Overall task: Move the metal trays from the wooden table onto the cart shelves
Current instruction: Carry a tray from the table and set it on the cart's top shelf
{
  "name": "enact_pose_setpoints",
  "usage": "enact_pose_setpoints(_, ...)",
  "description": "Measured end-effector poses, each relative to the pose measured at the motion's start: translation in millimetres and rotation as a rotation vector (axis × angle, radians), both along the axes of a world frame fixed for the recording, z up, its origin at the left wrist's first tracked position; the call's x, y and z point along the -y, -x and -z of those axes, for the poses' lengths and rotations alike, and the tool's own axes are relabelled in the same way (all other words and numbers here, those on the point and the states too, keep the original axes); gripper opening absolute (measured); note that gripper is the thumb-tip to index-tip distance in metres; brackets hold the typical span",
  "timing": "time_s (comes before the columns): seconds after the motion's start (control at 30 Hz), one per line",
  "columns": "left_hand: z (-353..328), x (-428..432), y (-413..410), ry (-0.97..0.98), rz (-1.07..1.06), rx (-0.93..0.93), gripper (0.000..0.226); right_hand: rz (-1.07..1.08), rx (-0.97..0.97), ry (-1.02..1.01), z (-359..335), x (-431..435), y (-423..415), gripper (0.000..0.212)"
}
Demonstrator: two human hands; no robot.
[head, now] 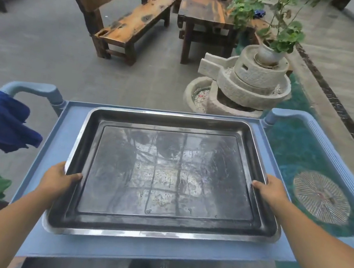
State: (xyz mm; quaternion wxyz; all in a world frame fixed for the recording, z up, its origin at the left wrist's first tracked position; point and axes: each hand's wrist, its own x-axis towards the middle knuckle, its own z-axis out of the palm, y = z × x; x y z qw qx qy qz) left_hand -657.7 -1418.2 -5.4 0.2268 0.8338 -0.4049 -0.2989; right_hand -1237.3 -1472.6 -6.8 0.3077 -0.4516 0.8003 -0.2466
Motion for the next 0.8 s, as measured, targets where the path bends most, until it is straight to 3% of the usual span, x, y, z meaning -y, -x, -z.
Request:
enact_pose_setpoints(0.27, 8.8, -4.1, 6.1, -0.05, -0.007, 0.041, 0.025, -0.004, -0.019, -0.062, 30.8, 0.7, 5.7, 0.011)
enact_pose_setpoints(0.47, 10.3, -6.6, 6.2, -0.036, -0.006, 0.126, 0.026, -0.014, -0.161, -0.041, 31.1, -5.6, 1.1, 0.011)
enact_pose_setpoints(0.67, 4.1, -12.5, 18.7, 0.125, -0.026, 0.284, 0.051, 0.021, -0.209, 0.115, 15.6, -19.6, -12.1, 0.05)
enact_pose_setpoints(0.8, -4.3, -30.1, 37.9, 0.28, 0.149, 0.4, 0.049, -0.128, -0.322, 0.262, 2.0, -37.3, -29.1, 0.054)
